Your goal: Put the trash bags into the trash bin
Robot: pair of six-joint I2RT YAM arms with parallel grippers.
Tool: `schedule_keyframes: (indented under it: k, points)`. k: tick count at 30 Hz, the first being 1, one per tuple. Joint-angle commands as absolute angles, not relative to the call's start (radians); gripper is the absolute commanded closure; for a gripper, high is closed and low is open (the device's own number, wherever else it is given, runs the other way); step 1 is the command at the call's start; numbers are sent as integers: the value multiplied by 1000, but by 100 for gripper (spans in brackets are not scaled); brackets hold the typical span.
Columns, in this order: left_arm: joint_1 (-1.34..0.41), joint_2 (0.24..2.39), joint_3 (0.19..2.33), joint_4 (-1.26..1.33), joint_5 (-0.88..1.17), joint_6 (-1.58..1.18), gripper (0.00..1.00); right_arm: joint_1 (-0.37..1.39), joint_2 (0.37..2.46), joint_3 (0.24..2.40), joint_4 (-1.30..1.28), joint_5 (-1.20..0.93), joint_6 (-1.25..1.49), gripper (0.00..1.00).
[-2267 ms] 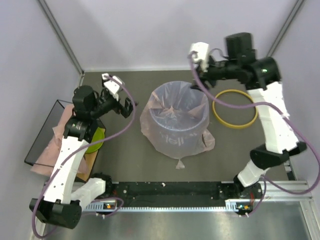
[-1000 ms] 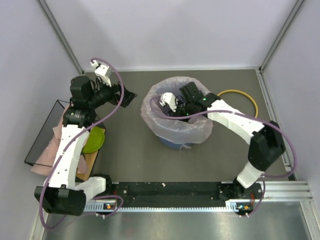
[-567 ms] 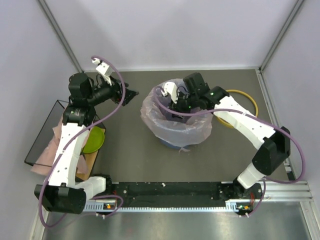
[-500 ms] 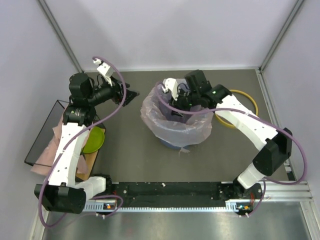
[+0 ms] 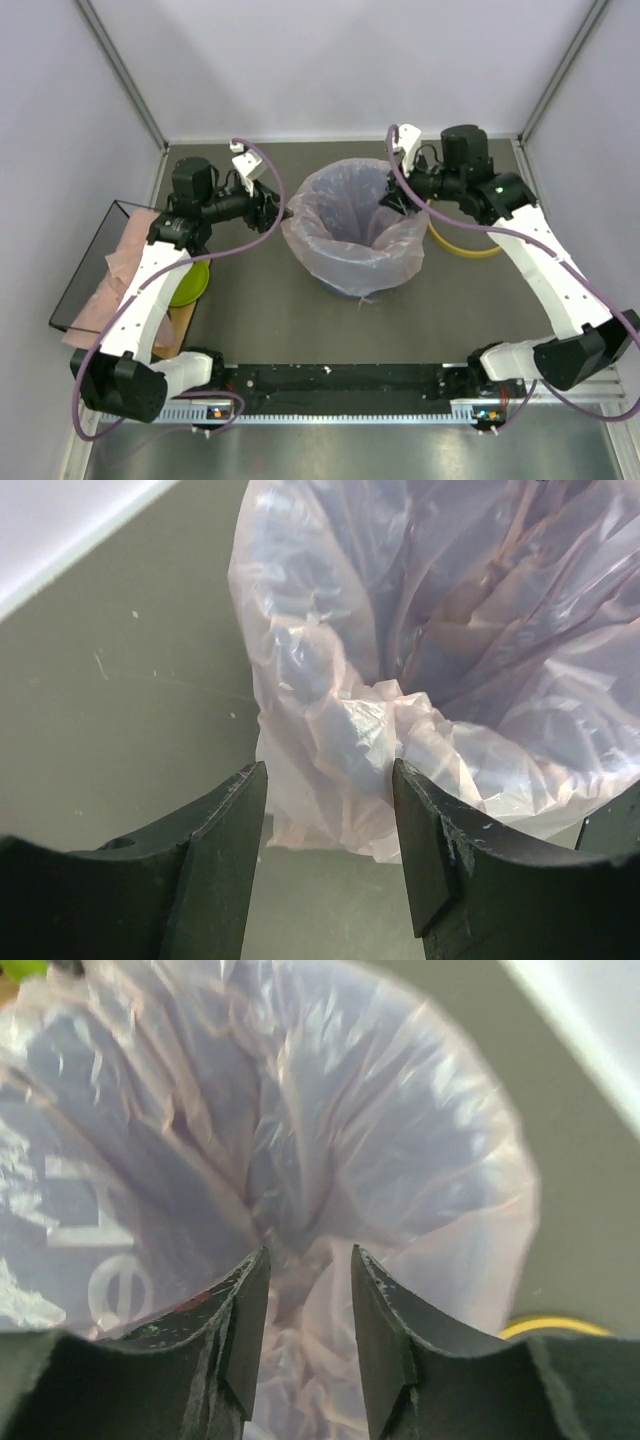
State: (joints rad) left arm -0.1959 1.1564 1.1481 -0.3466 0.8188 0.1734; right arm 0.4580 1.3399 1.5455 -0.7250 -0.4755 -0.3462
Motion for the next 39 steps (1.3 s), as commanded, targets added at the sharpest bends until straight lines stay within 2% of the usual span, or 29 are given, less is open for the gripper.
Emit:
schedule_keyframes:
  k: [1, 9, 10, 11, 12, 14, 16, 22, 28, 32, 39]
  points:
    - [-206, 1163, 1137, -385, 781, 270, 42, 459, 1364, 1422, -738, -532, -348, 63]
    - [-222, 1157, 1157, -469, 735, 330, 39, 502, 1431, 1388, -683, -508, -364, 65]
    - [-222, 1157, 1166, -485, 736, 327, 29, 506, 1430, 1403, -684, -511, -356, 62]
    - [-221, 1151, 1186, -489, 736, 312, 24, 503, 1425, 1443, -684, -502, -324, 53]
    - [-221, 1144, 1192, -486, 727, 292, 20, 503, 1408, 1468, -695, -506, -312, 48]
    - [-221, 1128, 1201, -447, 719, 229, 16, 499, 1388, 1540, -701, -538, -290, 39]
    - [-218, 1123, 1218, -440, 727, 215, 15, 499, 1385, 1577, -721, -540, -316, 39]
    - [-210, 1157, 1305, -411, 677, 121, 15, 554, 1498, 1663, -862, -486, -483, 50]
    - [-149, 1157, 1348, -413, 617, 9, 12, 614, 1699, 1678, -983, -371, -613, 68]
    - [-86, 1126, 1310, -384, 620, -83, 12, 618, 1762, 1592, -963, -292, -675, 75]
    - [-51, 1091, 1246, -341, 632, -104, 11, 615, 1916, 1523, -824, -350, -597, 83]
